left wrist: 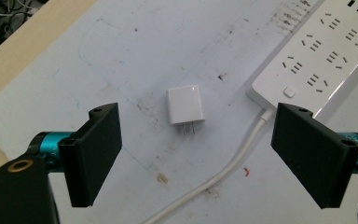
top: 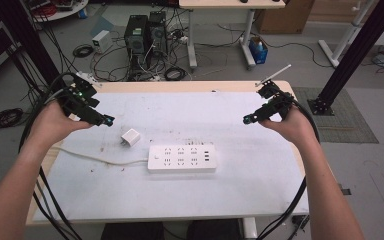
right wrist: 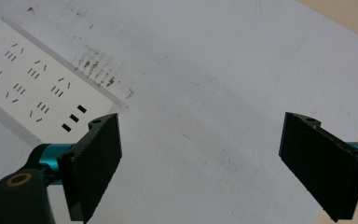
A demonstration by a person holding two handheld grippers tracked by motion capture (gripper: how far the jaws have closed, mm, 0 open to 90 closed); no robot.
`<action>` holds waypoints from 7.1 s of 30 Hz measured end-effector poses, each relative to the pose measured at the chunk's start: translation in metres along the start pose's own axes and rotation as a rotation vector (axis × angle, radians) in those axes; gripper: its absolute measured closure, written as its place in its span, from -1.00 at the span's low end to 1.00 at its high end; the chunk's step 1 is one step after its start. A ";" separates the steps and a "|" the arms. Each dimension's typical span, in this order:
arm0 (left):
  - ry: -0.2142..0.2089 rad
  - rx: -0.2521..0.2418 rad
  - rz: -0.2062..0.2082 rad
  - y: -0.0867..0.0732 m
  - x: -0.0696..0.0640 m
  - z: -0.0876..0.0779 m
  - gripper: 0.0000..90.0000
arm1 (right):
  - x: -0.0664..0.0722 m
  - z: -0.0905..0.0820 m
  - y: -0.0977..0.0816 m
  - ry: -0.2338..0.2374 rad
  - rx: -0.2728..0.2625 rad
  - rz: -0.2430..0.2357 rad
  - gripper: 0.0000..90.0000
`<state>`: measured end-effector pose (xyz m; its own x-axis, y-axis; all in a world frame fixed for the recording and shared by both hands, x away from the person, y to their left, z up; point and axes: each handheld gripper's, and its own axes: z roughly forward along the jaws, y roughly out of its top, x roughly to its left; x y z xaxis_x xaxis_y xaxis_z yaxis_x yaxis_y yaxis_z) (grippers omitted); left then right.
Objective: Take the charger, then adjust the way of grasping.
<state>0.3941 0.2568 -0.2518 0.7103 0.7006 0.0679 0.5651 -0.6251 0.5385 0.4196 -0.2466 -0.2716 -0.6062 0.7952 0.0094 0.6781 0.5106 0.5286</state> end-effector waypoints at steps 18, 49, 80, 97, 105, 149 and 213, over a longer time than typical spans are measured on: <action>-0.001 -0.005 0.019 -0.002 -0.007 0.001 -0.64 | 0.003 0.000 -0.003 -0.003 -0.006 0.000 -0.72; -0.008 -0.011 0.023 -0.005 -0.009 0.000 -0.64 | 0.001 0.002 -0.005 -0.010 0.005 0.009 -0.72; -0.045 0.047 0.022 -0.010 -0.008 0.036 -0.64 | 0.003 0.008 -0.006 -0.003 0.009 0.005 -0.72; -0.053 0.137 -0.033 -0.020 -0.004 0.105 -0.64 | 0.008 0.009 -0.006 0.002 -0.006 -0.005 -0.72; -0.049 0.191 -0.071 -0.023 -0.003 0.136 -0.64 | 0.009 0.010 -0.006 0.007 -0.013 -0.007 -0.72; 0.030 0.242 -0.104 -0.024 0.000 0.165 -0.06 | 0.010 0.014 -0.010 0.025 -0.025 -0.012 -0.72; 0.008 -0.174 0.373 0.057 -0.087 0.061 -0.06 | 0.024 0.022 0.010 0.278 -0.127 0.130 -0.72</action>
<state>0.3905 0.1390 -0.2780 0.8496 0.4399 0.2910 0.1898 -0.7698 0.6094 0.4213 -0.2155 -0.2849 -0.6203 0.7222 0.3059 0.7104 0.3521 0.6094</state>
